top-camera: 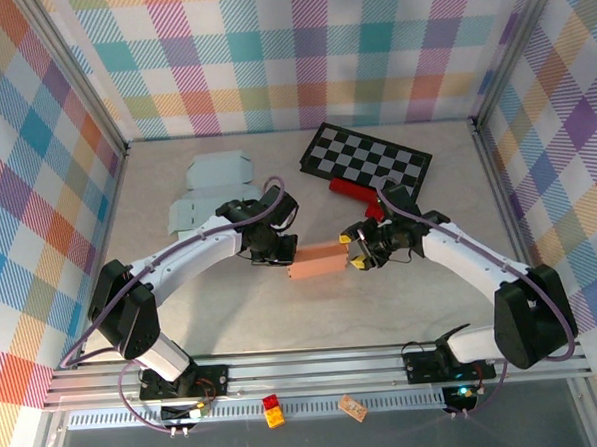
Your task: Fold the paper box
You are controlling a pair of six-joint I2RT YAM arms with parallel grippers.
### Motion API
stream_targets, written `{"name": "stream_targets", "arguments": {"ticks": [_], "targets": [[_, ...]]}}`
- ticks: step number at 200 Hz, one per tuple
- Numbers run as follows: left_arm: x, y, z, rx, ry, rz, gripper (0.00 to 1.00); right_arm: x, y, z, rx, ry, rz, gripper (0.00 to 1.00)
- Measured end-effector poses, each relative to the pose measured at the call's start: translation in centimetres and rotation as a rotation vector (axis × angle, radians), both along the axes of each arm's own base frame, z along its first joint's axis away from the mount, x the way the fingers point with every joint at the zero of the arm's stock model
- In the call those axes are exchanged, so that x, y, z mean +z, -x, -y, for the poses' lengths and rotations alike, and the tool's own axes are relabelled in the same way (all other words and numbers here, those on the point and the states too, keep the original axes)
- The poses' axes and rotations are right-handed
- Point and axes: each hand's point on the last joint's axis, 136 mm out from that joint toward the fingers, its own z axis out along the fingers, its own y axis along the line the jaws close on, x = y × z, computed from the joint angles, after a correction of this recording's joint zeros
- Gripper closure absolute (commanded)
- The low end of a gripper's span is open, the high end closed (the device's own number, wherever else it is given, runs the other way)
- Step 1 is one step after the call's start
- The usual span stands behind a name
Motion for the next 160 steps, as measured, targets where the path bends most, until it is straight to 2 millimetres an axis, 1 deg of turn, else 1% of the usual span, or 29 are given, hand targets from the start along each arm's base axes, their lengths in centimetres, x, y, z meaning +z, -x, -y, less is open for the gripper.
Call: {"name": "stream_targets", "arguments": {"ticks": [11,26,37,58,72,83,97,112,135,160], "targets": [[0.0,0.1,0.1,0.0,0.0,-0.003,0.85,0.0,0.1,0.0,0.005,0.001,0.007,0.49],[0.2,0.4,0.2,0.008,0.009,-0.003,0.76,-0.2,0.2,0.1,0.014,0.006,0.01,0.5],[0.6,0.6,0.1,0.024,0.022,-0.002,0.73,-0.3,0.3,0.2,0.02,0.009,0.012,0.51],[2.5,1.0,0.2,0.058,0.078,0.016,0.69,-0.5,0.3,0.2,0.031,0.013,0.018,0.51],[4.2,1.2,0.1,0.087,0.128,0.032,0.62,-0.6,0.4,0.2,0.036,0.016,0.021,0.51],[5.3,1.2,-0.1,0.128,0.168,0.038,0.61,-0.6,0.4,0.3,0.042,0.018,0.024,0.51],[6.0,1.0,-0.3,0.174,0.227,0.031,0.61,-0.7,0.5,0.3,0.046,0.02,0.025,0.51],[5.5,0.4,-0.9,0.234,0.258,0.004,0.61,-0.7,0.5,0.3,0.048,0.021,0.027,0.51],[3.4,-0.4,-1.2,0.304,0.269,-0.059,0.62,-0.7,0.5,0.3,0.053,0.023,0.032,0.51],[2.0,-0.8,-0.5,0.311,0.278,-0.097,0.63,-0.8,0.5,0.3,0.061,0.026,0.037,0.52]]}}
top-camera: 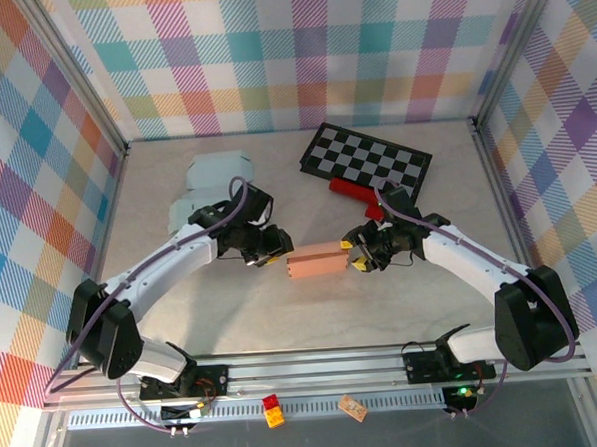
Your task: Fold the paper box
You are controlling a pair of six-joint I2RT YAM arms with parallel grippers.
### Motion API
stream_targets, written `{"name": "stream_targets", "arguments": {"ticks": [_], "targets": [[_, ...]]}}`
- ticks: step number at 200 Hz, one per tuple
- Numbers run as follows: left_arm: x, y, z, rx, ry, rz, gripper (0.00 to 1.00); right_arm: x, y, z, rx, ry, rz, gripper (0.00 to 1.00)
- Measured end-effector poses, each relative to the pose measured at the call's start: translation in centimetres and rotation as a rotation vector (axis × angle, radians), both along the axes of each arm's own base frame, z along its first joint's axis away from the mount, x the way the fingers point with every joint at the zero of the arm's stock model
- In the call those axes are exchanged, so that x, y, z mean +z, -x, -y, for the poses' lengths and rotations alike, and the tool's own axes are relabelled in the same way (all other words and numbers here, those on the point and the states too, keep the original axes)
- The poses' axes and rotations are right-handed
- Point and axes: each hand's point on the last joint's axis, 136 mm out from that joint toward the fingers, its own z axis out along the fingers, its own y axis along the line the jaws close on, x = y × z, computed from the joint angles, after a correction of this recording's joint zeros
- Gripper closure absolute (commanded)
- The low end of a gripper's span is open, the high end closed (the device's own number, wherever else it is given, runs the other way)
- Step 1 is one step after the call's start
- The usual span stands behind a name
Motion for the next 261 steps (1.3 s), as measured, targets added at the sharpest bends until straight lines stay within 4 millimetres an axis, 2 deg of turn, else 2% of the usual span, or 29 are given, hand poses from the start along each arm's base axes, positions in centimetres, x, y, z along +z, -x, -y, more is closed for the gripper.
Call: {"name": "stream_targets", "arguments": {"ticks": [63,122,143,168,192,224,247,261], "targets": [[-2.3,0.4,-0.2,-0.002,-0.002,-0.028,0.72,-0.4,0.1,0.0,0.015,0.011,-0.003,0.56],[-3.0,0.0,0.0,-0.009,0.006,-0.016,0.78,-0.6,0.3,0.2,0.02,0.018,-0.011,0.56],[-3.2,0.0,0.2,-0.013,0.017,-0.014,0.79,-0.5,0.3,0.4,0.01,0.032,-0.008,0.49],[-3.2,-0.1,0.4,-0.015,0.028,-0.008,0.79,-0.4,0.5,1.1,-0.023,0.064,-0.01,0.35],[-3.1,-0.2,0.4,-0.015,0.034,-0.001,0.79,0.6,0.8,0.6,-0.102,0.065,-0.006,0.22],[-3.1,-0.2,0.4,-0.015,0.036,-0.003,0.8,2.0,1.5,-1.6,-0.207,0.026,-0.009,0.14],[-3.2,-0.1,0.5,-0.017,0.039,-0.006,0.8,1.8,0.6,-1.7,-0.317,0.015,-0.038,0.13],[-3.2,-0.2,0.5,-0.016,0.04,-0.005,0.81,1.0,0.2,-1.8,-0.369,0.012,-0.082,0.13]]}}
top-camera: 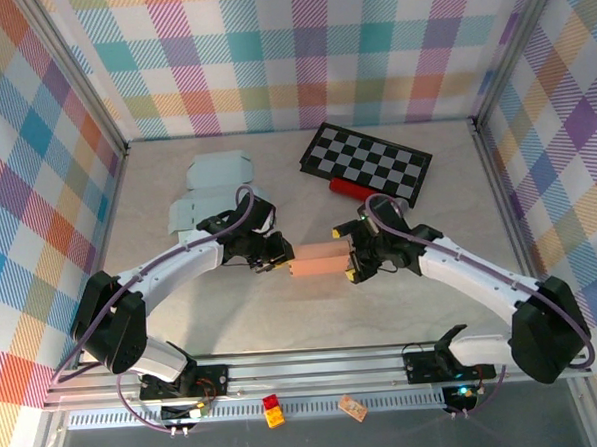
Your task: Fold the paper box
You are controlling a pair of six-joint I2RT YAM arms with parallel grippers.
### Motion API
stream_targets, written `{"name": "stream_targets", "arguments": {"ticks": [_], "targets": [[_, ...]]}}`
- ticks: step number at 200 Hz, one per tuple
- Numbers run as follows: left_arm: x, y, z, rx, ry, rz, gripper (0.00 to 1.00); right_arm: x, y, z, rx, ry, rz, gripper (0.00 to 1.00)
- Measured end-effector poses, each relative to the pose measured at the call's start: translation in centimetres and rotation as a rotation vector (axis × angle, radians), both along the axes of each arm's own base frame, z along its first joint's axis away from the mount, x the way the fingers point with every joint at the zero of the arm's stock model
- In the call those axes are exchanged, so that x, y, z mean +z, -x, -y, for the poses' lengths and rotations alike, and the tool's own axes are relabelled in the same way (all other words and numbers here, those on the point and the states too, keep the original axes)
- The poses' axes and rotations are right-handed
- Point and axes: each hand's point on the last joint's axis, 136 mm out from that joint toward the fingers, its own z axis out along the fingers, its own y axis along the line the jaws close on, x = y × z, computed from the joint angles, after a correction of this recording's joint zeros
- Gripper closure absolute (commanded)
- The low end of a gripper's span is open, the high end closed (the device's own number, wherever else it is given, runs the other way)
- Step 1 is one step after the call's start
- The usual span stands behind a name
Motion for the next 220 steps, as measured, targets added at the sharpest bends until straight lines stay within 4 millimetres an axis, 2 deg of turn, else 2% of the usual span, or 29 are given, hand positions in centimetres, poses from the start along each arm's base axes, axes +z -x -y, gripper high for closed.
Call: {"name": "stream_targets", "arguments": {"ticks": [25,49,73,106,144,160,200,220], "targets": [[0.0,0.0,0.0,-0.004,0.002,-0.001,0.81,-2.5,-0.3,-0.3,-0.053,0.02,-0.094,0.13],[0.0,0.1,0.1,-0.007,0.006,-0.002,0.82,-3.6,-1.1,-0.8,-0.081,0.024,-0.129,0.15],[0.1,0.3,0.3,-0.017,0.012,-0.003,0.82,-3.3,-1.7,-1.3,-0.088,0.01,-0.118,0.19],[0.1,0.5,1.0,-0.037,0.017,0.002,0.82,-2.9,-2.4,-1.7,-0.086,-0.014,-0.082,0.32],[0.0,1.0,2.1,-0.07,0.034,0.002,0.8,-4.0,-2.8,-0.7,-0.057,-0.003,-0.047,0.41],[-0.1,1.2,2.5,-0.082,0.041,0.0,0.79,-3.8,-3.2,-0.5,-0.044,-0.003,-0.021,0.44],[-0.5,1.3,3.0,-0.096,0.032,-0.011,0.66,-3.3,-3.5,0.7,-0.009,0.02,0.049,0.51],[-0.3,1.3,3.0,-0.097,0.028,-0.01,0.64,-3.2,-3.6,1.8,0.017,0.043,0.094,0.51]]}}
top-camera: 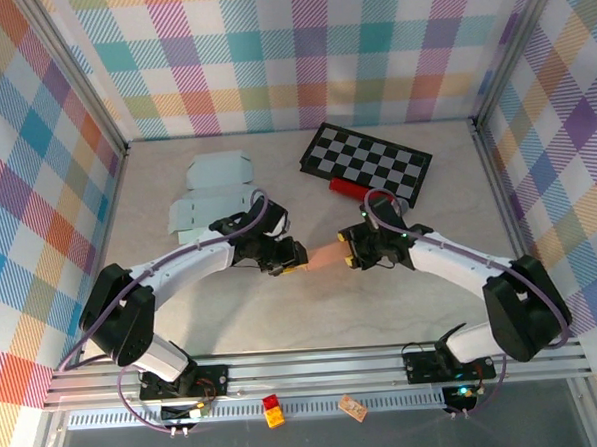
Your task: Fold the paper box
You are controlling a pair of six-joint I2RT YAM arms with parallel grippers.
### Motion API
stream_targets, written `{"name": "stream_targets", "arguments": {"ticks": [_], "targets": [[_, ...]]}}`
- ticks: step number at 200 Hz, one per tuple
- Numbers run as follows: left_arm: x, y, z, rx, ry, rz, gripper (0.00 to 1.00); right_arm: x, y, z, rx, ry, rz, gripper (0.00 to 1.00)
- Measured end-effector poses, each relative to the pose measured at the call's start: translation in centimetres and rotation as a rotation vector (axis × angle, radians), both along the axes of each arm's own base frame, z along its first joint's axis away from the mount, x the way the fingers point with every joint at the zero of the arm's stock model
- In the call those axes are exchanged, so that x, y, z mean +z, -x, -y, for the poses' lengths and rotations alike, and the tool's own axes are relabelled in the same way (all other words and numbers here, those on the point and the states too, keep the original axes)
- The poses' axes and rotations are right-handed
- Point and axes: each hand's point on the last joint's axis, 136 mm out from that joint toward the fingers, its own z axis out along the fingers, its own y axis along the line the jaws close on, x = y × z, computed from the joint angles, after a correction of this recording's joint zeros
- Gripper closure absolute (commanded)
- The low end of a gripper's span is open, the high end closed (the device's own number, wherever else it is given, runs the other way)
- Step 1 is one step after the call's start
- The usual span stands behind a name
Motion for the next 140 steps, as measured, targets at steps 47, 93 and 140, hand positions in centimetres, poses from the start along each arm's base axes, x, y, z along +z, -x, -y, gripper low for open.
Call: {"name": "stream_targets", "arguments": {"ticks": [47,93,140], "targets": [[2.8,-0.8,0.6,0.001,0.037,0.054,0.64,1.7,0.7,6.8,-0.006,0.085,0.18,0.5],[3.2,-0.4,0.3,0.001,0.035,0.051,0.66,-0.3,4.3,15.6,-0.152,0.202,0.255,0.4],[3.1,-0.5,0.2,-0.004,0.028,0.061,0.66,-2.4,6.9,19.0,-0.213,0.278,0.16,0.19]]}}
